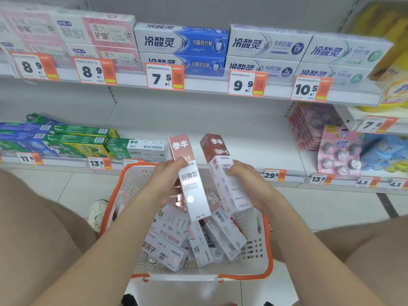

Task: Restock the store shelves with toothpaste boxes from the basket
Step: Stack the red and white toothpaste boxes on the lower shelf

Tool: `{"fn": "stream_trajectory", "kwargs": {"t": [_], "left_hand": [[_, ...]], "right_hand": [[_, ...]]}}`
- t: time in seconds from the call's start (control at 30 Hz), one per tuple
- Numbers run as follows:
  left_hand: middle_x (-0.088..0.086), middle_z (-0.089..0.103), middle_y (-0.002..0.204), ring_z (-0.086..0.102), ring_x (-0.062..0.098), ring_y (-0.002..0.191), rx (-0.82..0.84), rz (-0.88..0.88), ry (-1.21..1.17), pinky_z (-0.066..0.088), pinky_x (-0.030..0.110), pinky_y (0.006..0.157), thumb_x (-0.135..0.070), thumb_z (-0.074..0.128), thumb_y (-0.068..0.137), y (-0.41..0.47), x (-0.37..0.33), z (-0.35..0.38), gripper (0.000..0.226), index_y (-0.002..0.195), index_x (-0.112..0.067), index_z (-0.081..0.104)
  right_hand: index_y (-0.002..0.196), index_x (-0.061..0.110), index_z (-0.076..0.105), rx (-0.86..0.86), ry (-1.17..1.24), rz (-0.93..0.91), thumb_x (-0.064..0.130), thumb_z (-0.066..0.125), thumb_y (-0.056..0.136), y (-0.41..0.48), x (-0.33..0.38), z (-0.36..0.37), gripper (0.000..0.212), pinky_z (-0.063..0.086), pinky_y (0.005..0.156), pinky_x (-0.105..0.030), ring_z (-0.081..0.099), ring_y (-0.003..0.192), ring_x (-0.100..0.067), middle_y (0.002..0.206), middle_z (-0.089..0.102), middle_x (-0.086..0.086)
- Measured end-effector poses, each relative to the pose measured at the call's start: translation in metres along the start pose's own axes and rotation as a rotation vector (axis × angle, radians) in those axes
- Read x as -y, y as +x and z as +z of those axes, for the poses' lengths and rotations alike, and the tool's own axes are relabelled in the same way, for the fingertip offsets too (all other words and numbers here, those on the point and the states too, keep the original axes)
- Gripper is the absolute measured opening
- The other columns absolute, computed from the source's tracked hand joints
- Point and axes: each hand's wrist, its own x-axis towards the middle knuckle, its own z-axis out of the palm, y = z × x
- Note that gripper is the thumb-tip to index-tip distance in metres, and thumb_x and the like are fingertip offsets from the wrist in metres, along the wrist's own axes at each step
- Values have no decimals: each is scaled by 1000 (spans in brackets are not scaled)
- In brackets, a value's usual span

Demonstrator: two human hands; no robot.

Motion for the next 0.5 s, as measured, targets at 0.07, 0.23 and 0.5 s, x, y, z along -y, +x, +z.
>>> {"fn": "stream_trajectory", "kwargs": {"t": [0.07, 0.23, 0.5], "left_hand": [[12, 80, 97, 76, 28, 90, 52, 21, 22, 59, 49, 90, -24, 59, 101, -3, 0, 4, 19, 108, -9, 68], [17, 78, 107, 76, 30, 95, 117, 36, 23, 57, 57, 100, -23, 60, 100, -2, -1, 7, 26, 116, -4, 68], [14, 79, 109, 75, 35, 107, 127, 15, 18, 58, 54, 100, -22, 64, 101, -2, -5, 3, 23, 117, -8, 72]], "right_hand": [[127, 22, 69, 13, -47, -44, 19, 64, 96, -2, 1, 3, 32, 60, 81, -43, 77, 98, -32, 111, 79, -8], [137, 22, 61, 17, 40, -99, 4, 70, 91, 5, -5, 9, 50, 58, 96, -56, 75, 109, -32, 121, 76, -8], [128, 33, 68, -52, 71, -131, 15, 68, 95, 15, -7, 10, 38, 55, 101, -52, 74, 111, -30, 117, 78, -9]]}}
